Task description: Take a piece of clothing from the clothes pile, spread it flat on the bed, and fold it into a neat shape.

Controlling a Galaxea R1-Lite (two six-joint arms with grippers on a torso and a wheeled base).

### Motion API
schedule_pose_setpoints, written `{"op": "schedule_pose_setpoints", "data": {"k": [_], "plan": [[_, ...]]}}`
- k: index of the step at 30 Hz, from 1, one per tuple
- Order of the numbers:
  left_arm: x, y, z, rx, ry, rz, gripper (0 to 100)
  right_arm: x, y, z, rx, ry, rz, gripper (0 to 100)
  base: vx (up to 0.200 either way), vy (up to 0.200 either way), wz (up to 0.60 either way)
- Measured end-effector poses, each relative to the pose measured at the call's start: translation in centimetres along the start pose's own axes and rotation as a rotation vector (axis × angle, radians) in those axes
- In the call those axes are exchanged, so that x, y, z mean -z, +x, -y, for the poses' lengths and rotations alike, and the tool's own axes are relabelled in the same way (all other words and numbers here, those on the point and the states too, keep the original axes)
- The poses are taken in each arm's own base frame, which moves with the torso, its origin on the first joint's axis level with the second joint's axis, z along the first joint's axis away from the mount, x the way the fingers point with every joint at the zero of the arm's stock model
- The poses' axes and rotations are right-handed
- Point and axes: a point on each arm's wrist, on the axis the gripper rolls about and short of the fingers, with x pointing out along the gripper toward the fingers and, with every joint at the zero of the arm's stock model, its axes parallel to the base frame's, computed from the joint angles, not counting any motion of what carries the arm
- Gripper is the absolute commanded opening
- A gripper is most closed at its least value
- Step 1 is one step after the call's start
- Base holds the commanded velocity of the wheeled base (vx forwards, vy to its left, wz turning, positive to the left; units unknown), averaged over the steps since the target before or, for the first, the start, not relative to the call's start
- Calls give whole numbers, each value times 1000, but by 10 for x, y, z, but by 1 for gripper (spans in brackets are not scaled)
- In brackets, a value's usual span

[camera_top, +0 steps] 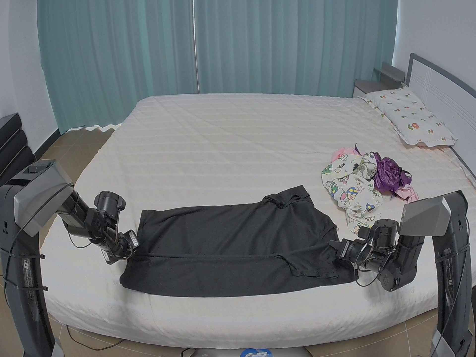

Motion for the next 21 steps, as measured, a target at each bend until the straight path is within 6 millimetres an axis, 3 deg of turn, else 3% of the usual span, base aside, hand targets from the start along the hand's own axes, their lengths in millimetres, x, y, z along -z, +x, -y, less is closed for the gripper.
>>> {"op": "schedule_pose_setpoints", "data": {"k": [10,11,13,14,21], "plan": [[1,1,2,3,6,-1,0,2,3,1,6,2,-8,0,0,0,0],[1,1,3,3,6,-2,100,2,3,1,6,2,-8,0,0,0,0],[1,1,3,3,7,-2,100,3,4,1,7,2,-10,0,0,0,0],[2,1,4,4,8,-2,100,3,4,1,6,2,-11,100,0,0,0],[2,1,4,4,2,-2,100,4,4,1,3,3,-10,100,0,0,0]]}}
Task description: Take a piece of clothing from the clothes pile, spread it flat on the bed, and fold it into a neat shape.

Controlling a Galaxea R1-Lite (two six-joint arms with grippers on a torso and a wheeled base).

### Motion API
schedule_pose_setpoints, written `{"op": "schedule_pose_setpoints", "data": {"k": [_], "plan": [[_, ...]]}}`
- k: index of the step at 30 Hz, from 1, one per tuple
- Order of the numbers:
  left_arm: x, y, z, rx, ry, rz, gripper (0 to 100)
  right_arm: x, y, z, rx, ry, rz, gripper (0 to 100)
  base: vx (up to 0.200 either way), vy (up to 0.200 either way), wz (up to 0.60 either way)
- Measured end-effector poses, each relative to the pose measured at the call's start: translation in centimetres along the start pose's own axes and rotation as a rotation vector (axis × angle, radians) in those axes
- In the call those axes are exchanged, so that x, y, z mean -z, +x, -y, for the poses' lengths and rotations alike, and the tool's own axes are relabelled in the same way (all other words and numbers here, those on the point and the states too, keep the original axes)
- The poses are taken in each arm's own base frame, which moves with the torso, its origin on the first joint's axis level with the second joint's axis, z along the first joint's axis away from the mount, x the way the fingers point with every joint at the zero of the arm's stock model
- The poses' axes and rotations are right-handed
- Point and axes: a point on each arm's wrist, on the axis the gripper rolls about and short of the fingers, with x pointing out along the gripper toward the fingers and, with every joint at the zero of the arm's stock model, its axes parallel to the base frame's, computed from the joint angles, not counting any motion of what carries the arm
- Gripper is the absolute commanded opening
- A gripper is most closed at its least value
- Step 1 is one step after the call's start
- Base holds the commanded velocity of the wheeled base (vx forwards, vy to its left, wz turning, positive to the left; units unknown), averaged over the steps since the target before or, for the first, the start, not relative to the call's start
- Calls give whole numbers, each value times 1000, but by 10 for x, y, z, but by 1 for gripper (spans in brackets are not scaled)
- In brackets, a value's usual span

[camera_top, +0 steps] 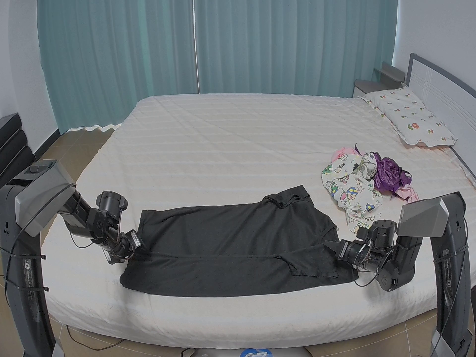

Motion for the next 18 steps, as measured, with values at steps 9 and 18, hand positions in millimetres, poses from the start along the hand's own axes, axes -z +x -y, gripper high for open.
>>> {"op": "schedule_pose_setpoints", "data": {"k": [9,18], "plan": [[2,-4,-2,9,-66,-14,100,-8,-4,0,74,31,63,100,0,0,0],[2,-18,-17,50,-114,-51,100,-34,-13,-1,85,225,156,100,0,0,0]]}}
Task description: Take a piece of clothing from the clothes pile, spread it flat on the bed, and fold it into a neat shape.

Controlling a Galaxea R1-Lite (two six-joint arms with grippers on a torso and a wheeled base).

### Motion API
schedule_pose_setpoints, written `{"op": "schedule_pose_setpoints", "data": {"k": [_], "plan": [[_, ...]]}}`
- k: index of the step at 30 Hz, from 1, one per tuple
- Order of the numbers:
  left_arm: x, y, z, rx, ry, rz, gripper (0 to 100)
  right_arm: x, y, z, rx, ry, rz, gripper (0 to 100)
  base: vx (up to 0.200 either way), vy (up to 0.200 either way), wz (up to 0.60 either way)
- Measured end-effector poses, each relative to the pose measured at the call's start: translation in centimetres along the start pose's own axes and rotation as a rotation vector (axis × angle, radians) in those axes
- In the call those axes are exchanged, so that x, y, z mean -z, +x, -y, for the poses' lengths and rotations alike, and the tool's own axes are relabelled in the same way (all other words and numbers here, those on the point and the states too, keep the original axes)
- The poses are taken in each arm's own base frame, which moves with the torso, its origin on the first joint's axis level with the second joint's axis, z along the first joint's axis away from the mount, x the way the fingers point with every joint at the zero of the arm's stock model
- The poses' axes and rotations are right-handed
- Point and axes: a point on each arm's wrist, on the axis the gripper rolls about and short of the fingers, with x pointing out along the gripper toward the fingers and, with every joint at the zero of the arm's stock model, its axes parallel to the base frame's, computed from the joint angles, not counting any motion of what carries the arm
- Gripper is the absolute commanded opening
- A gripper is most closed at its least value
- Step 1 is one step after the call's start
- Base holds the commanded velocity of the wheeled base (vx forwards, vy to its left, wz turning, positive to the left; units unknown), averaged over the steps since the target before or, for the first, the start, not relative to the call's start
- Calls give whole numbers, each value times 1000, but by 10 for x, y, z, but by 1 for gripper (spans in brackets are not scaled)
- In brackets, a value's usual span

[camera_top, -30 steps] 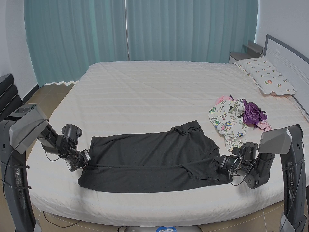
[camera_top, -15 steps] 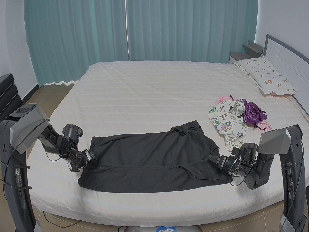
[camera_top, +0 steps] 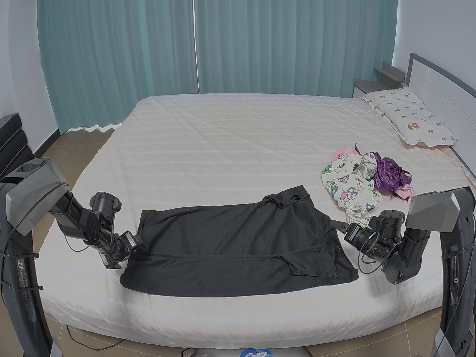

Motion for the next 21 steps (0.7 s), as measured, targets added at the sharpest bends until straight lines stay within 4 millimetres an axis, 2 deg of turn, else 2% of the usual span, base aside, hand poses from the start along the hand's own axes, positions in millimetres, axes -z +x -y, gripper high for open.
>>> {"op": "schedule_pose_setpoints", "data": {"k": [4,13,21], "plan": [[-3,-8,-9,35,-43,-25,100,-5,-1,-2,-7,5,15,100,0,0,0],[-13,-20,-23,70,-106,-30,100,-7,-3,-4,-13,60,17,100,0,200,0],[-14,-21,-25,70,-109,-26,100,-7,-2,-4,-16,60,17,100,0,0,0]]}}
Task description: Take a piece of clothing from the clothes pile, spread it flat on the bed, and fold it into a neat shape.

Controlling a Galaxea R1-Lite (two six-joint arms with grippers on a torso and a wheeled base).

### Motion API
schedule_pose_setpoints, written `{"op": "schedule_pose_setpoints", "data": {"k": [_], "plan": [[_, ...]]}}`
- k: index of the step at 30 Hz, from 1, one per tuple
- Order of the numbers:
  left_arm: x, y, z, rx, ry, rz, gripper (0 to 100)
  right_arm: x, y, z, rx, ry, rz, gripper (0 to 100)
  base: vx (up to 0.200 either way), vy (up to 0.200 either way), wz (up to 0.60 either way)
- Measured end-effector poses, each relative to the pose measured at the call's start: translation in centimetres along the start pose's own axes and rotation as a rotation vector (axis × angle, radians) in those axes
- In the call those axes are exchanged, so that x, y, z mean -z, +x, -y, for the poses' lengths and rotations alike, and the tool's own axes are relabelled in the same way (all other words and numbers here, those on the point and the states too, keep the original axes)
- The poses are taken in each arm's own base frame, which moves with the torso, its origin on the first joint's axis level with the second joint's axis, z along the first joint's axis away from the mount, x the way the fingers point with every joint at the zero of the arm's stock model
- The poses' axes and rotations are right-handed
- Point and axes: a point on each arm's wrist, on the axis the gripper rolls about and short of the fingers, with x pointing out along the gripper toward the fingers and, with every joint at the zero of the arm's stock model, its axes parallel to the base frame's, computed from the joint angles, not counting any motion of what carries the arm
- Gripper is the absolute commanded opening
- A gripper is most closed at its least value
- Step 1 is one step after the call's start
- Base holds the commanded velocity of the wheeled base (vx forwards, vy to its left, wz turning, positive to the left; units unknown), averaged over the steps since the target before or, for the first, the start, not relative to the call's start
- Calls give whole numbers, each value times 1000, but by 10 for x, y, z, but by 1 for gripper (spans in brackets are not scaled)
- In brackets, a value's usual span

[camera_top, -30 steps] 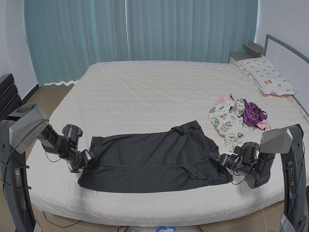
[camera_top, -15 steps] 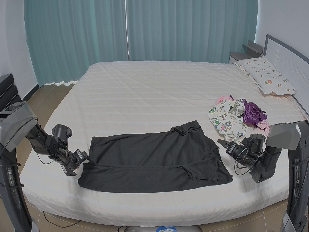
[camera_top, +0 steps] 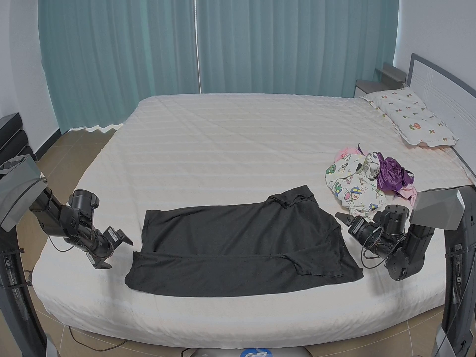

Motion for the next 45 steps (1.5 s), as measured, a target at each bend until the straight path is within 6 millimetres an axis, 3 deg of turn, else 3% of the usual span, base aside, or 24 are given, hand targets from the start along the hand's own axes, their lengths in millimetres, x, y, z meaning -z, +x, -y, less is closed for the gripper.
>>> {"op": "schedule_pose_setpoints", "data": {"k": [26,34,45], "plan": [[6,0,14,25,-11,6,100,3,1,-1,-5,-4,-2,100,23,0,0],[-3,3,42,47,35,91,100,5,2,-2,-2,-7,-9,100,0,0,0],[-34,34,89,176,97,203,100,12,3,-8,-14,-57,-33,100,0,0,0]]}}
